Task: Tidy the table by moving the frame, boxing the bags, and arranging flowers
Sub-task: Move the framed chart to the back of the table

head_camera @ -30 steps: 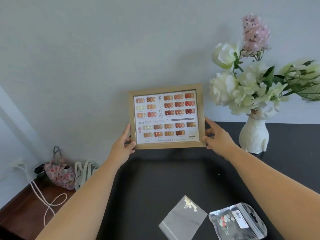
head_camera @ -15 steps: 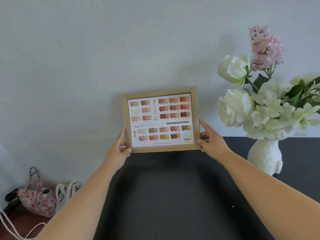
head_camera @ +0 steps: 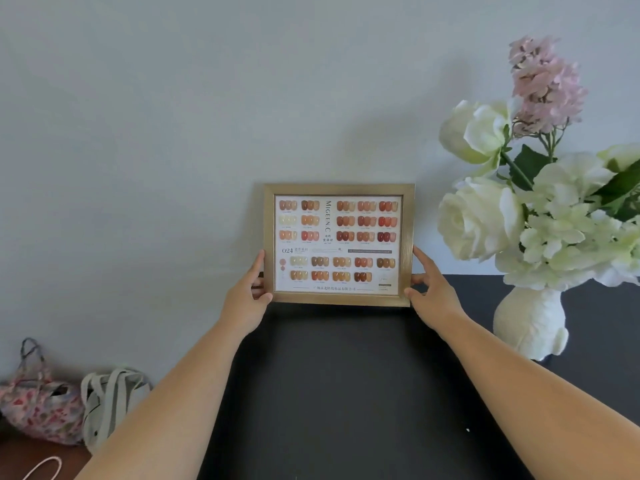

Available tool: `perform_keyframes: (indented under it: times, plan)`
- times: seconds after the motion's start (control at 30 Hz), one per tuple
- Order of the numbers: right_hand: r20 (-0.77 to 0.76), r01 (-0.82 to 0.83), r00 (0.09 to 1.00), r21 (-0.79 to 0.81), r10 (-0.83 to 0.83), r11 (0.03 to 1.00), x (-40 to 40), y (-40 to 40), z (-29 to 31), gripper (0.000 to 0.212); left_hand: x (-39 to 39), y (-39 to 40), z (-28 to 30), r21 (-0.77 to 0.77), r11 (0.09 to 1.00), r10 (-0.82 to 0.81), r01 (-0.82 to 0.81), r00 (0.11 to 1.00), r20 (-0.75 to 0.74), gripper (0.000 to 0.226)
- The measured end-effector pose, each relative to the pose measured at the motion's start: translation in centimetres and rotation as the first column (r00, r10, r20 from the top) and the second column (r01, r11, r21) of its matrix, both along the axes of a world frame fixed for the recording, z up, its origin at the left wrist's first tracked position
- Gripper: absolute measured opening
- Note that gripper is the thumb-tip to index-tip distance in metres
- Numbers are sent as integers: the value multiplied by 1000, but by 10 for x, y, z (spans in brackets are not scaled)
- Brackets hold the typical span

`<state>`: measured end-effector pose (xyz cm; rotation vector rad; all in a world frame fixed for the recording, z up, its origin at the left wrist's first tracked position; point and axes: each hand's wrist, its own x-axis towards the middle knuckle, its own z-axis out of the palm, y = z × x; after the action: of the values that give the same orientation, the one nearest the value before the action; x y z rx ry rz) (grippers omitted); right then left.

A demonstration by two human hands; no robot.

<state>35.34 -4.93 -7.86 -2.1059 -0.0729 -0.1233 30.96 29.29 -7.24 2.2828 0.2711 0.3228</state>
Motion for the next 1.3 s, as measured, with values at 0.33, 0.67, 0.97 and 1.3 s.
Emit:
perform_keyframes:
  times: [0.33, 0.67, 0.97, 1.3]
  plan:
    - [-18, -14, 1000, -78, 13, 997, -11, -4, -2, 89, -14, 0, -19, -33, 999, 4, -4, 1000, -27, 95]
    - [-2, -2, 1000, -66, 2, 998, -27, -13, -5, 86, -29, -8, -30, 49, 999, -6, 5, 999, 35, 106]
    - [-28, -25, 999, -40, 24, 999, -34, -18, -14, 71, -39, -17, -27, 96, 995, 29, -31, 999, 26, 109]
    - [-111, -86, 989, 85, 95, 993, -58, -34, -18, 79, -87, -59, -29, -61, 975, 217, -213, 974, 70, 99]
